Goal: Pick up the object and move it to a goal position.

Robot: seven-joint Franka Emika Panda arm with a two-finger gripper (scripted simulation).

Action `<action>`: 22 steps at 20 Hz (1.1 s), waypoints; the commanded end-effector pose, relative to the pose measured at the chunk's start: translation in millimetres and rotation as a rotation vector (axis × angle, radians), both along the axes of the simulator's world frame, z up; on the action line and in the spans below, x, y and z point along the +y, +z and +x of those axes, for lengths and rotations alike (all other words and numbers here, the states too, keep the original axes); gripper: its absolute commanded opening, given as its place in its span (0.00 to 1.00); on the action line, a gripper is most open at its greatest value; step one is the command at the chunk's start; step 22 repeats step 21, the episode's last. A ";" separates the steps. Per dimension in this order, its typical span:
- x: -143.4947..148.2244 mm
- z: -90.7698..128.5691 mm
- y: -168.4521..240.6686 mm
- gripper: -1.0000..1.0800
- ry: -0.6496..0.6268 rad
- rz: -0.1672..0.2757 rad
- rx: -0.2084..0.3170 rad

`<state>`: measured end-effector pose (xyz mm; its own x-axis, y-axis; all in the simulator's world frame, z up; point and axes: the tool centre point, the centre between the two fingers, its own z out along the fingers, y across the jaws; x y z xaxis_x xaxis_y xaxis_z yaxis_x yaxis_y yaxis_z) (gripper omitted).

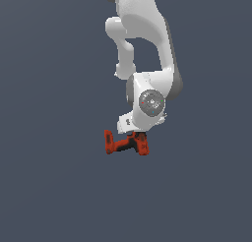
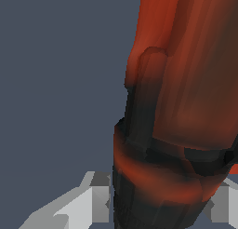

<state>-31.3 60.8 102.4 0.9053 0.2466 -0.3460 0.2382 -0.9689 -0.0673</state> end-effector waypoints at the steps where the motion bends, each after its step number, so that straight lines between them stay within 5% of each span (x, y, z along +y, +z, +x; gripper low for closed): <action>1: -14.2 -6.4 23.9 0.00 -0.001 0.000 -0.009; 12: -63.6 -35.8 95.1 0.00 -0.001 0.001 -0.009; 22: -77.8 -42.0 115.7 0.00 0.000 0.000 -0.009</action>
